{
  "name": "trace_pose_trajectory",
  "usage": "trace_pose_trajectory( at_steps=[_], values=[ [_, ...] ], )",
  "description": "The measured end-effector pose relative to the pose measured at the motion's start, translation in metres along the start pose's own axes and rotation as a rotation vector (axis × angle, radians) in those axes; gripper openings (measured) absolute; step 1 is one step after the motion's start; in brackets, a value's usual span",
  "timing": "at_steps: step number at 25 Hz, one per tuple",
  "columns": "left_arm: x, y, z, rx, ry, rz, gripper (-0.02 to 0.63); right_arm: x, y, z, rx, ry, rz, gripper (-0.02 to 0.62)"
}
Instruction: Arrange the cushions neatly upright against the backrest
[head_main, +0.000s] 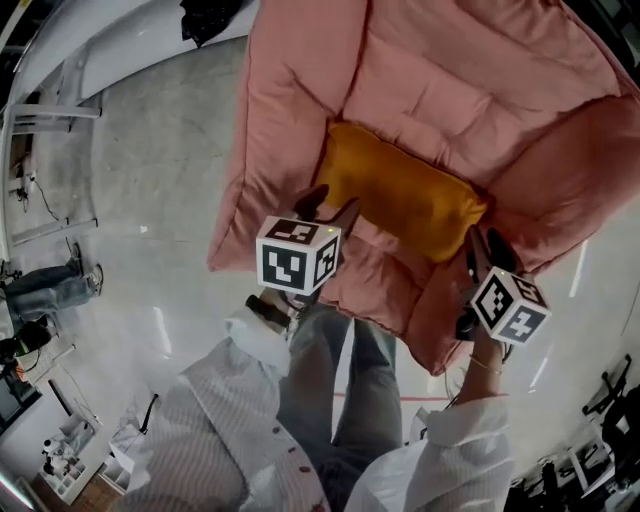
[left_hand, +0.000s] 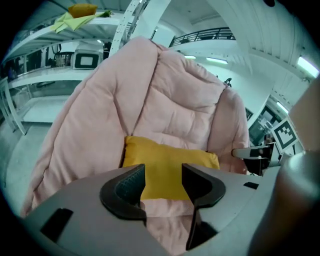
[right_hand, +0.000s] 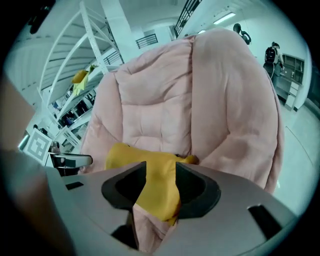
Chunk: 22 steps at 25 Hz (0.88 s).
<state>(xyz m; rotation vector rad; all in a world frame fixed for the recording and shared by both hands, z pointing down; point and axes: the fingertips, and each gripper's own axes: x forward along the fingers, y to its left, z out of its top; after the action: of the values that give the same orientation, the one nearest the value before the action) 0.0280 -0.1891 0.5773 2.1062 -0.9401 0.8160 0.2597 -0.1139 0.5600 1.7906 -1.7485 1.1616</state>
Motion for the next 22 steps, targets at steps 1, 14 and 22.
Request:
trace_pose_trajectory(
  at_steps=[1, 14, 22],
  values=[
    [-0.006, -0.009, 0.003, 0.004, -0.013, -0.011, 0.238, -0.006, 0.005, 0.008, -0.009, -0.016, 0.014, 0.146],
    [-0.123, -0.122, 0.041, 0.095, -0.195, -0.122, 0.189, -0.133, 0.083, 0.049, -0.084, -0.173, 0.183, 0.146],
    [-0.191, -0.169, 0.088, 0.178, -0.286, -0.147, 0.153, -0.211, 0.139, 0.092, -0.123, -0.287, 0.315, 0.117]
  ],
)
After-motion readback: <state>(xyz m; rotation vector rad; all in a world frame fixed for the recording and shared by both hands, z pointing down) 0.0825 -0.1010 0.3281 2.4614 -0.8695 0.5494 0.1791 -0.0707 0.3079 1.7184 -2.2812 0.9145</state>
